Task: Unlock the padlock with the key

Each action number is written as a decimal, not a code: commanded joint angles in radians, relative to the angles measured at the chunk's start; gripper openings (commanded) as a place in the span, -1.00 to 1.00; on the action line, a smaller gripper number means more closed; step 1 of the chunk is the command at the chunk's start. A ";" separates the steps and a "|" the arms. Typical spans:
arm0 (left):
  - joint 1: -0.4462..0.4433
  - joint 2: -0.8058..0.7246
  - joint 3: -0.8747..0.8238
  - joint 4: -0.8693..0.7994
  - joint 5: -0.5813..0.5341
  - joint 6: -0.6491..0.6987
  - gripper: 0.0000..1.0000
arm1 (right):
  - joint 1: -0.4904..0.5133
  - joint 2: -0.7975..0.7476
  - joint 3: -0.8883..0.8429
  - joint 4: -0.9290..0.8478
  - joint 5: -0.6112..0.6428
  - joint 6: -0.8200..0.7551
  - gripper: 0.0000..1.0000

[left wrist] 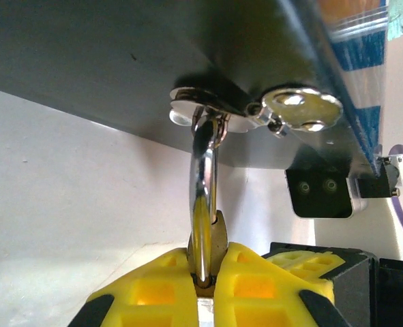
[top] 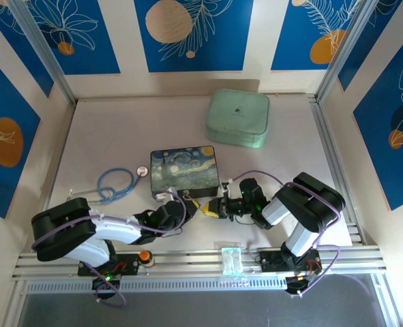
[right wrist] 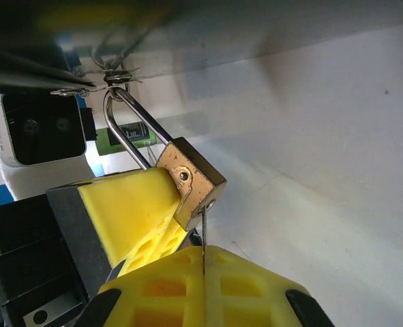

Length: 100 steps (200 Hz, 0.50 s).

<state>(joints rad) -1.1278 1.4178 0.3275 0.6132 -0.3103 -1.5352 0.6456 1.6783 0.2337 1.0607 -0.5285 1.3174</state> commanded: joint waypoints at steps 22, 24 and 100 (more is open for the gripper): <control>0.000 -0.008 0.007 0.092 0.049 -0.013 -1.00 | 0.007 0.040 0.022 0.075 0.011 0.003 -1.00; 0.000 -0.009 0.006 0.093 0.050 -0.013 -1.00 | 0.006 0.042 0.021 0.079 0.013 0.004 -1.00; 0.000 -0.073 0.006 0.105 0.073 -0.016 -1.00 | -0.015 0.081 0.029 0.091 0.061 0.033 -1.00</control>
<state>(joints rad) -1.1198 1.3907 0.3199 0.6117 -0.3058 -1.5448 0.6308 1.7340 0.2379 1.1419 -0.5243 1.3434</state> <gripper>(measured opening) 0.079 0.048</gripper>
